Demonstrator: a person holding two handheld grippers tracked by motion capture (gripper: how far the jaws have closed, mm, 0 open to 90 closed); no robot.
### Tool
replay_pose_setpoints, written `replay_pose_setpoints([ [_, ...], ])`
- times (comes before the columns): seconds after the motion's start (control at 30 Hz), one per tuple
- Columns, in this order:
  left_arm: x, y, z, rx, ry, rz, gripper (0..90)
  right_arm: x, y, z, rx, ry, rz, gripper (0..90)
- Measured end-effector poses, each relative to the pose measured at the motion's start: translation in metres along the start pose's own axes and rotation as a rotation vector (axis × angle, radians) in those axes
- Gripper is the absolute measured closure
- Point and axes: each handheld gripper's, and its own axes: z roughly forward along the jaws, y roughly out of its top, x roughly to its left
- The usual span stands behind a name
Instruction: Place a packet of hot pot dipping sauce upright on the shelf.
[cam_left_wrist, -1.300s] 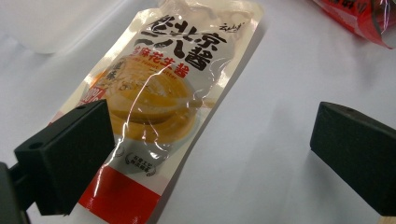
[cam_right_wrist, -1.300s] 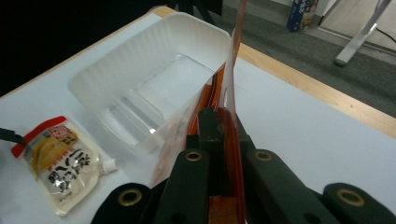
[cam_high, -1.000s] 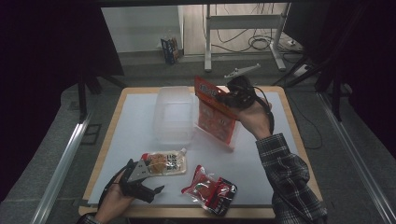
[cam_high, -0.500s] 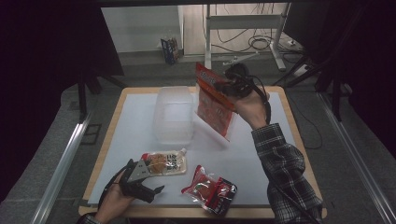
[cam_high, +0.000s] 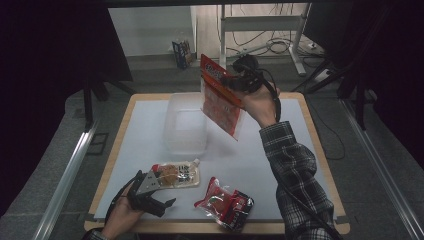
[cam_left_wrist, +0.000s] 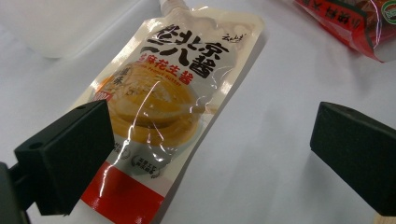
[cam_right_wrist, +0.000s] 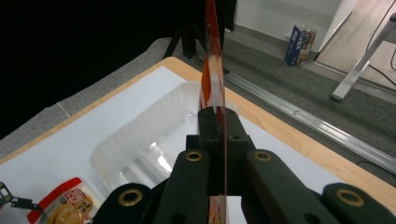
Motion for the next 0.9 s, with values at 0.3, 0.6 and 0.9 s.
replay_pose_setpoints([
  [0.3, 0.001, 0.000, -0.001, -0.010, -0.015, -0.028, 0.0, 0.003, 0.015, 0.018, -0.009, 0.009, 0.014, 88.4],
  [0.6, 0.000, 0.000, 0.000, 0.000, -0.013, -0.016, 0.0, 0.006, 0.026, 0.039, -0.022, 0.028, 0.032, 88.3],
  [0.9, -0.001, 0.000, 0.000, 0.002, -0.011, -0.007, 0.0, 0.017, 0.038, 0.057, -0.039, 0.040, 0.039, 88.3],
])
